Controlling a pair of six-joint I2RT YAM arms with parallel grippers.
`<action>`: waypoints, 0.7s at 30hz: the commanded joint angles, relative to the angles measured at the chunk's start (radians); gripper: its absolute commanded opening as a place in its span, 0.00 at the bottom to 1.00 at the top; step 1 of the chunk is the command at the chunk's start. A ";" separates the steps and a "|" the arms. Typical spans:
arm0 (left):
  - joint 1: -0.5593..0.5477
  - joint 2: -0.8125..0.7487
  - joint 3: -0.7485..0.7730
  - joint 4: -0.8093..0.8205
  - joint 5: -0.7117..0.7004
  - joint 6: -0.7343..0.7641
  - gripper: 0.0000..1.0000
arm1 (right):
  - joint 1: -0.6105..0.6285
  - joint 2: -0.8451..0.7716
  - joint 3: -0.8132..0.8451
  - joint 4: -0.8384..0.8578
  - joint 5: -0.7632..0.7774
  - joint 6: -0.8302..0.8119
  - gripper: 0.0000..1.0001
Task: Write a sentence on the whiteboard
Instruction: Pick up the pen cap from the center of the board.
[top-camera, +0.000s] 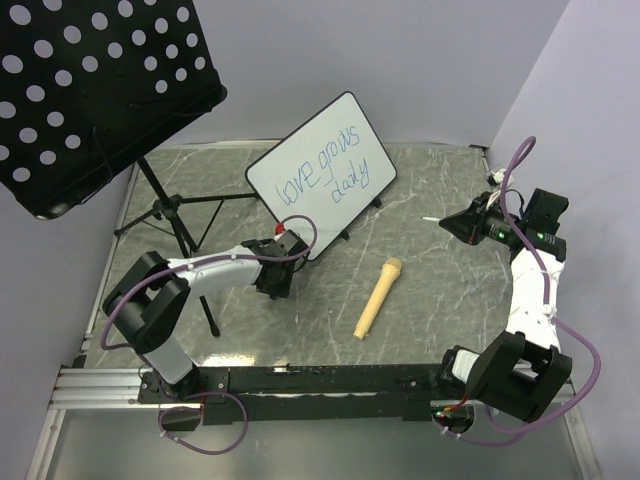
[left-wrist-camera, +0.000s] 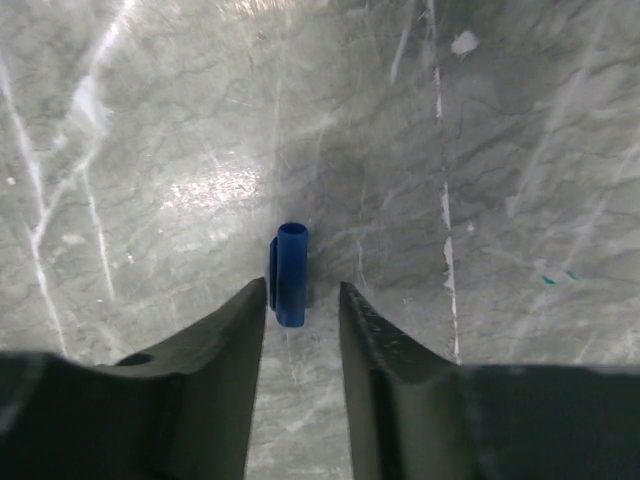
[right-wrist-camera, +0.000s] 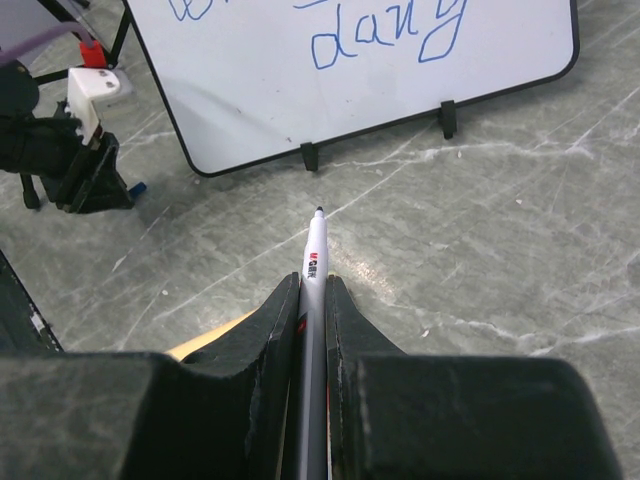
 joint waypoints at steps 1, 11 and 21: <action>-0.004 0.034 0.011 0.005 0.008 0.019 0.37 | -0.007 -0.025 0.000 0.008 -0.044 -0.022 0.00; -0.004 0.057 -0.019 0.010 0.016 0.020 0.31 | -0.007 -0.025 0.000 0.004 -0.047 -0.027 0.00; -0.038 -0.008 -0.047 0.083 0.051 0.089 0.15 | -0.006 -0.019 0.000 -0.007 -0.062 -0.036 0.00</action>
